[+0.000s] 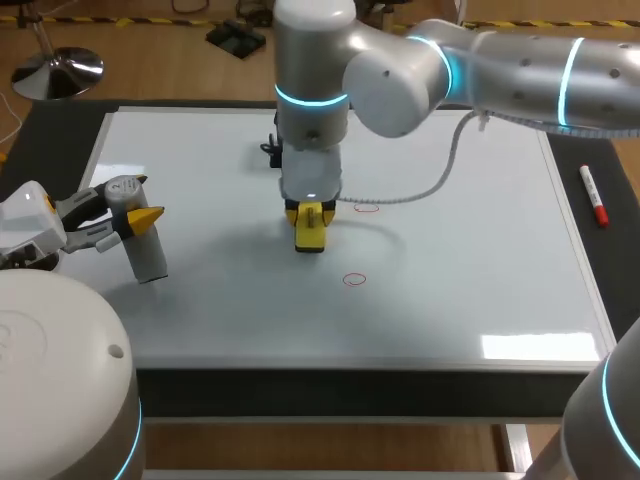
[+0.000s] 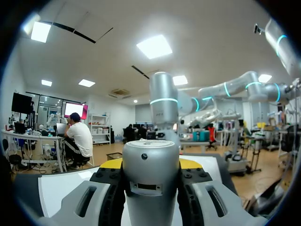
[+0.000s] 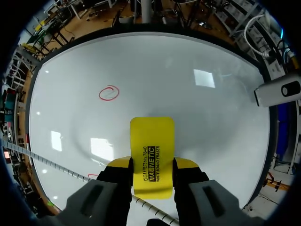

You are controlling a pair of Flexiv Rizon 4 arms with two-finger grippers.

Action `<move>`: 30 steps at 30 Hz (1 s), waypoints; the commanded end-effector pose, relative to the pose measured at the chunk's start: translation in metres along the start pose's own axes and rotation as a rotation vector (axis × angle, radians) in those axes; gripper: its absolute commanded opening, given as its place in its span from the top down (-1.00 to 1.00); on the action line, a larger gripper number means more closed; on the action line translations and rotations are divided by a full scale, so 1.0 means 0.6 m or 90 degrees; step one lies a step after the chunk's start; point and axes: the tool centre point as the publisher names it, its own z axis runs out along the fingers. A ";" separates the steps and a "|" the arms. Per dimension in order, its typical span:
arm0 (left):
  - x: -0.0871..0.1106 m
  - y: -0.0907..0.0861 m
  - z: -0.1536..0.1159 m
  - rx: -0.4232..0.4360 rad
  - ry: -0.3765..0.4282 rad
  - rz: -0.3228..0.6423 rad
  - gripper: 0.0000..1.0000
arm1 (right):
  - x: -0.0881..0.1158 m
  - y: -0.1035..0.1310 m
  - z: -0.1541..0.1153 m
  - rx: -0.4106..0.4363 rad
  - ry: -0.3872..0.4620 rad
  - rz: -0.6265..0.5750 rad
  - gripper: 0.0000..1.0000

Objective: Pick up the inspection probe, press it on each red-marked spot on the whiteboard one by one, put down the probe, pick up the eraser, and wipe off all the red marks.

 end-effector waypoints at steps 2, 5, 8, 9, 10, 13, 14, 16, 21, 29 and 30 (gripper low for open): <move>0.001 -0.002 0.000 0.000 0.000 0.000 1.00 | -0.007 -0.008 0.015 -0.004 0.003 -0.006 1.00; 0.001 -0.002 0.000 0.000 0.000 0.000 1.00 | -0.008 -0.011 0.020 -0.008 0.006 -0.013 1.00; 0.001 -0.002 0.000 0.000 0.000 0.000 1.00 | -0.010 -0.014 0.025 -0.011 0.007 -0.017 1.00; 0.001 -0.002 0.000 0.000 0.000 0.000 1.00 | -0.010 -0.015 0.026 -0.012 0.007 -0.017 1.00; 0.001 -0.002 0.000 0.000 0.000 0.000 1.00 | -0.010 -0.016 0.027 -0.014 0.009 -0.017 1.00; 0.001 -0.002 0.000 0.000 0.000 0.000 1.00 | -0.010 -0.018 0.028 -0.016 0.013 -0.017 1.00; 0.001 -0.002 0.000 0.000 0.000 0.000 1.00 | -0.010 -0.018 0.029 -0.016 0.014 -0.017 1.00; 0.001 -0.002 0.000 0.000 0.000 0.000 1.00 | -0.008 -0.017 0.030 -0.017 0.014 -0.016 1.00; 0.001 -0.002 0.000 0.000 0.000 0.000 1.00 | 0.004 -0.014 0.038 -0.023 0.012 -0.008 1.00; 0.001 -0.002 0.000 0.000 0.000 0.000 1.00 | 0.027 -0.003 0.037 -0.021 0.016 0.009 1.00; 0.001 -0.002 0.000 0.000 0.000 0.000 1.00 | 0.031 -0.002 0.036 -0.020 0.016 0.012 1.00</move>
